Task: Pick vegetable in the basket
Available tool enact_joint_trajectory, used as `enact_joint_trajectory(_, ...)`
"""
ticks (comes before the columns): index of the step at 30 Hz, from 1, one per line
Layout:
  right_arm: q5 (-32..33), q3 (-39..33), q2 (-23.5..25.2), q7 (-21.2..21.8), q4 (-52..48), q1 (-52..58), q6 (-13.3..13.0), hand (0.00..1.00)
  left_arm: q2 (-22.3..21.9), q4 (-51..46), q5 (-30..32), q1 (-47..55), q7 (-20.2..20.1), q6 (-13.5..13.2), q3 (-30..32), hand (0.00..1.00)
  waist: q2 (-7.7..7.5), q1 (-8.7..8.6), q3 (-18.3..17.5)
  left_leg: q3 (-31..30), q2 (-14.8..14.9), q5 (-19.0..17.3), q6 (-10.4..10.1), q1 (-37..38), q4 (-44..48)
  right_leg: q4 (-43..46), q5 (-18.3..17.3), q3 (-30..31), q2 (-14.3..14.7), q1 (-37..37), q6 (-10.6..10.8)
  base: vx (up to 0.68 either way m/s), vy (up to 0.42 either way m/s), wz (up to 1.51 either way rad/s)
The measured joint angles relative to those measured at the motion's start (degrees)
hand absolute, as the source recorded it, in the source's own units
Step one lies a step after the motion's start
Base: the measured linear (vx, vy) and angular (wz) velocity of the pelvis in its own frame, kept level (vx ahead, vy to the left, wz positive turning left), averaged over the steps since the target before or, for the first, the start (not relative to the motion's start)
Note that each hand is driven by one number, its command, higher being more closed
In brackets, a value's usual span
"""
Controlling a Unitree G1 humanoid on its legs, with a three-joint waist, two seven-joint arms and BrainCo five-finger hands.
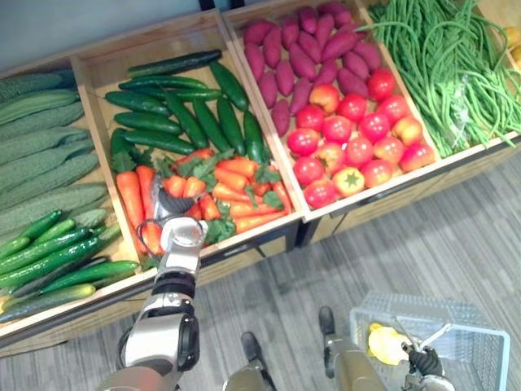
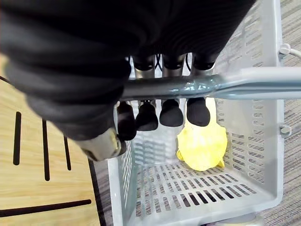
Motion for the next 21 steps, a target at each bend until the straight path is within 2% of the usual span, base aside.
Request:
enact_joint_trajectory(9, 0.0, 0.0, 0.0, 0.12, -1.07, 0.22, -0.03, 1.0, 0.04, 1.46, 1.31, -2.33, -2.2, -0.01, -2.22, 0.0, -0.61, 0.01, 0.36, 0.22, -0.03, -0.04, -0.02, 0.08, 0.19, 0.0, 0.03, 0.77, 0.05, -0.03, 0.02, 0.0, -0.001, 0.0)
enact_joint_trajectory(10, 0.0, 0.0, 0.0, 0.12, -1.19, 0.22, -0.03, 1.0, 0.05, 2.14, 2.27, -2.71, -2.31, 0.0, -2.33, 1.0, -0.61, 0.01, 0.36, 0.25, -0.03, -0.04, -0.02, 0.09, 0.23, 0.0, 0.07, 0.86, 0.05, -0.03, 0.07, 0.0, 0.0, 0.0)
enact_joint_trajectory(21, -0.01, -0.19, 0.0, 0.15, -0.37, 0.84, -0.02, 1.0, 2.06, 2.18, 3.08, -3.01, -3.08, -0.02, -2.66, 1.0, -0.69, -0.02, 0.54, 0.16, -0.07, -0.02, -0.01, 1.74, 0.08, 0.01, 0.15, 0.22, -0.16, 1.63, 0.07, 0.01, -0.002, 0.01)
